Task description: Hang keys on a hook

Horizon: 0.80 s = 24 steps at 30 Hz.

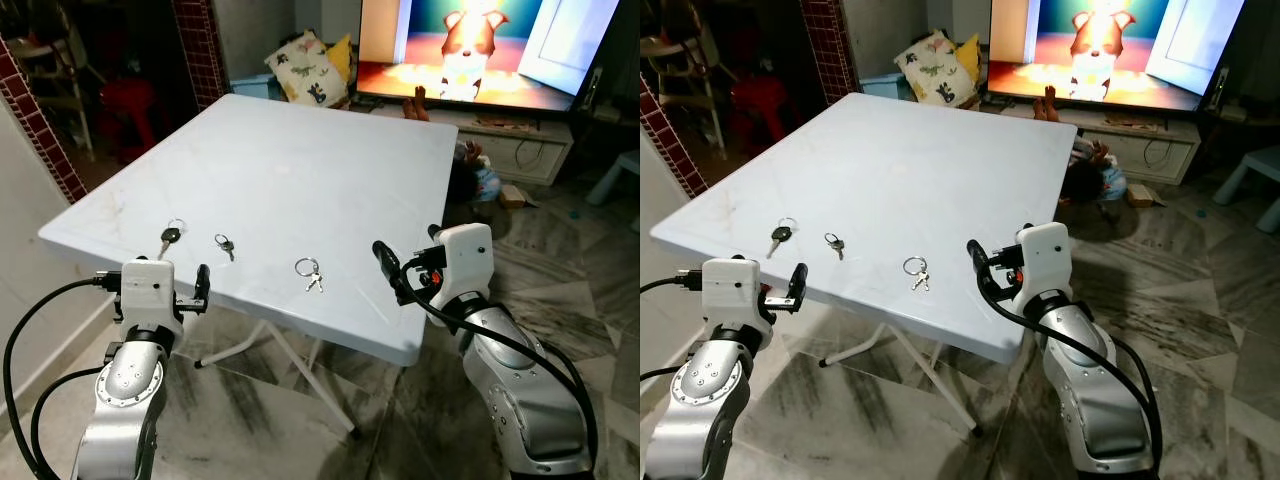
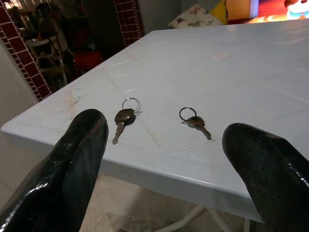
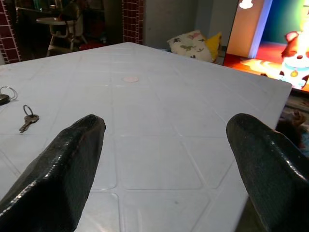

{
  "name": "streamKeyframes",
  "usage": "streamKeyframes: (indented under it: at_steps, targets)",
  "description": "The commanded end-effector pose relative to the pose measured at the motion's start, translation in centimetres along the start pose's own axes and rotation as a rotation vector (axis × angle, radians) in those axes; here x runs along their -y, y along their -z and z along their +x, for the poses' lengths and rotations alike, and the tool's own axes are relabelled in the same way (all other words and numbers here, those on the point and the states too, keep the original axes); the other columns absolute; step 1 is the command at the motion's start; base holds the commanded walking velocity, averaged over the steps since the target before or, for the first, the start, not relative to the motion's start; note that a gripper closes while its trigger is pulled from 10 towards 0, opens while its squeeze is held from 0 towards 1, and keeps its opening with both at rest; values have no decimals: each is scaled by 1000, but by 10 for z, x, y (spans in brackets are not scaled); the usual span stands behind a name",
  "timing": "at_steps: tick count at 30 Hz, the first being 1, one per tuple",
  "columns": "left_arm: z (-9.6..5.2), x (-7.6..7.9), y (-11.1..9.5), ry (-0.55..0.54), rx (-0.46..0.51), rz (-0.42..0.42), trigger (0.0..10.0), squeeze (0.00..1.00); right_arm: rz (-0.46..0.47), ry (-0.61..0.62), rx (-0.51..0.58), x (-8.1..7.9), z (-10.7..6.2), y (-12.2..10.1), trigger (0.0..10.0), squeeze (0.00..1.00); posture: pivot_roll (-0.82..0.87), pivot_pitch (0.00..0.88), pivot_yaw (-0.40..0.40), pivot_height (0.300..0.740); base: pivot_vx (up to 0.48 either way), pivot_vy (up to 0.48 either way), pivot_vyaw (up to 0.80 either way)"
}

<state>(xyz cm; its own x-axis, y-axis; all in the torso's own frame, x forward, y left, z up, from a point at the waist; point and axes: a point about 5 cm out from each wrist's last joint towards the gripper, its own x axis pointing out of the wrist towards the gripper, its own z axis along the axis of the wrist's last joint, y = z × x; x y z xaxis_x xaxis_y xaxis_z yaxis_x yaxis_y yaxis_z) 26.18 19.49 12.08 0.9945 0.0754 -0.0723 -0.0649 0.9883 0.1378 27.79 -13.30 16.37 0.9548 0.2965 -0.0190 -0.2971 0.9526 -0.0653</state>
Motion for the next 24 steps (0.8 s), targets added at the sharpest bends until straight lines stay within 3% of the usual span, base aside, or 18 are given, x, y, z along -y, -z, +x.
streamKeyframes:
  at_steps: [1,8,15,24]
  targets:
    - [1,4,-2,16,7,8,10000,0,-13,6,21,3,0,-5,10000,0,22,0,55,740,0,0,0]
    - [1,7,-2,31,11,12,10000,0,-31,4,31,4,3,-8,10000,0,21,7,53,740,0,0,0]
    - [1,9,-2,47,15,-5,10000,0,-36,-2,29,2,4,-8,10000,0,22,11,48,740,0,0,726]
    - [-1,11,-2,69,19,-17,10000,0,-43,-5,24,2,5,-7,10000,0,18,16,41,740,0,0,0]
